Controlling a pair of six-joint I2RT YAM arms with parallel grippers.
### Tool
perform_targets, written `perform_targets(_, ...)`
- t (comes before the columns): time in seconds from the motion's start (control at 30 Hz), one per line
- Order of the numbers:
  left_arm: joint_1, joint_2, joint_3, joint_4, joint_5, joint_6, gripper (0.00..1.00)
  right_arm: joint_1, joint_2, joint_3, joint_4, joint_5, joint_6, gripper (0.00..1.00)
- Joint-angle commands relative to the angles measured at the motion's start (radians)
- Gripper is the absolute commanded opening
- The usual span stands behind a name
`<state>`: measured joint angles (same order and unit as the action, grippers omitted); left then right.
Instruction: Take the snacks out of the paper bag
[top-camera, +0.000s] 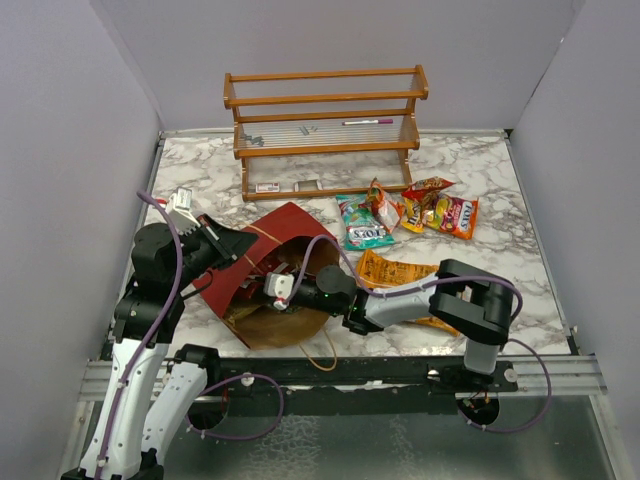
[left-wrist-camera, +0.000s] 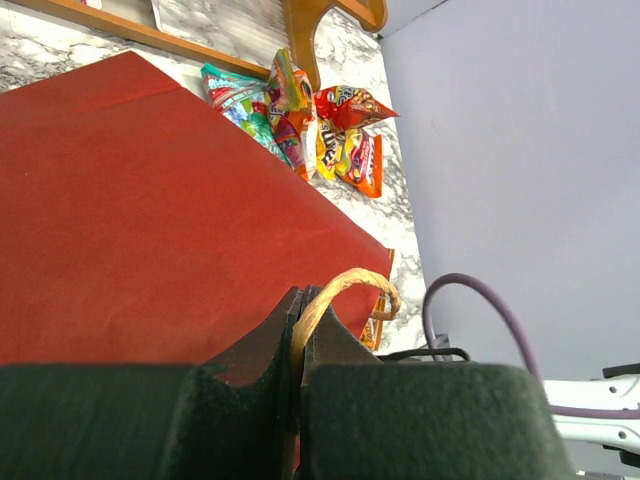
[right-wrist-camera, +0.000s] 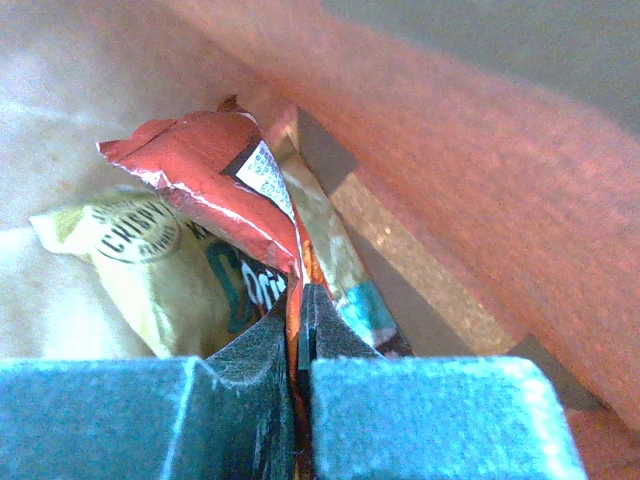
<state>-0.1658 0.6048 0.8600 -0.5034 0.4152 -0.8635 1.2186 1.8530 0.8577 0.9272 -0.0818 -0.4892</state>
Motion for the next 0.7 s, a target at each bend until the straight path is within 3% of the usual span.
perform_targets(0.0, 0.002, 0.0, 0.005, 0.024, -0.018, -0.022, 0.0, 0.009, -0.078, -0.023, 0.005, -0.104, 0.18, 0.02)
perform_targets(0.2, 0.002, -0.002, 0.025, 0.02, -0.03, -0.028, 0.0, 0.009, -0.218, -0.084, -0.118, -0.148, 0.213, 0.02)
perform_targets(0.43, 0.003, -0.007, 0.015, 0.025, -0.053, -0.042, 0.0, 0.009, -0.492, -0.066, -0.52, -0.192, 0.244, 0.02)
perform_targets(0.67, 0.002, -0.016, -0.002, 0.029, -0.081, -0.046, 0.0, 0.009, -0.781, -0.032, -0.741, -0.291, 0.329, 0.02)
